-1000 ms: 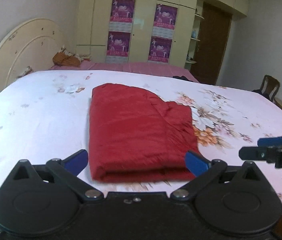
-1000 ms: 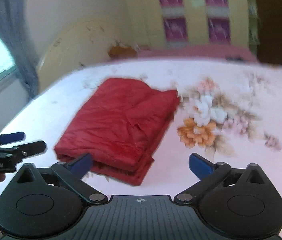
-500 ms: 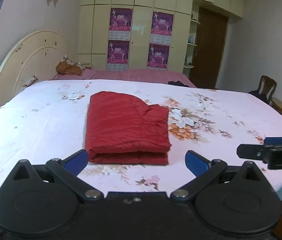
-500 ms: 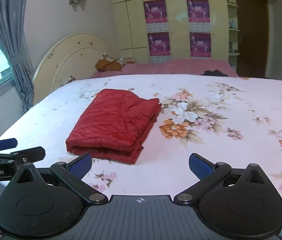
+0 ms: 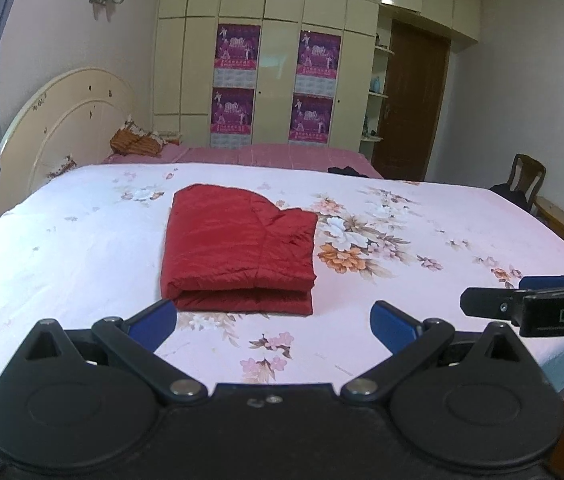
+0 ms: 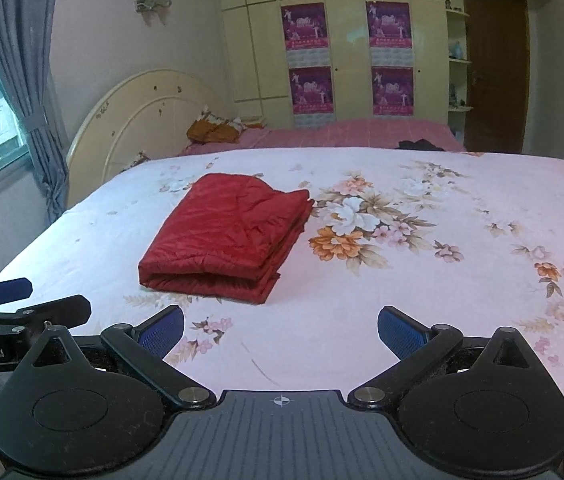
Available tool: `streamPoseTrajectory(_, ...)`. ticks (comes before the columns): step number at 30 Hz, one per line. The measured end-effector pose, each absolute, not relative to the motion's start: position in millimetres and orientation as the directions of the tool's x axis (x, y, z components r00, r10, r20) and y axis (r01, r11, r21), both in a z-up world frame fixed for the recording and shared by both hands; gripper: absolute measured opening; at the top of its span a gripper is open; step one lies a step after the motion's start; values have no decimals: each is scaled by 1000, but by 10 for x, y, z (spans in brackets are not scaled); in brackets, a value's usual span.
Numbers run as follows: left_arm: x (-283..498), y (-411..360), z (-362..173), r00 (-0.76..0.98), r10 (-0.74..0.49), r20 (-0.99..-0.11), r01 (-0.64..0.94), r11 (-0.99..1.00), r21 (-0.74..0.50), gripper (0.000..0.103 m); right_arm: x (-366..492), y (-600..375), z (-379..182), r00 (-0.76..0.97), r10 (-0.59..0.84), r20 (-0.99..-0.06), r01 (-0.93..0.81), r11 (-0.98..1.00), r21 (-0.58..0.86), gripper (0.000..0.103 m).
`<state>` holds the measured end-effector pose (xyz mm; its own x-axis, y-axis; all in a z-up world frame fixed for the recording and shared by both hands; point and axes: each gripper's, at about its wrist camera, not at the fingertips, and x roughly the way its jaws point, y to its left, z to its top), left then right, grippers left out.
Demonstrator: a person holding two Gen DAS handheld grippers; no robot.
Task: Fold large clothes
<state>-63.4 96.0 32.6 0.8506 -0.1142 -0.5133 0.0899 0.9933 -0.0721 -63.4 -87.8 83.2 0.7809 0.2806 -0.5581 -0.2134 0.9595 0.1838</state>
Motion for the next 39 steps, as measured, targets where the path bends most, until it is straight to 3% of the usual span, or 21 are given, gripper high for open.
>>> streamPoseTrajectory(39,-600,827,459,868,-134,-479,126,991,-47,103,-683,-1109,972,807,278,-521,-203,959,197,102)
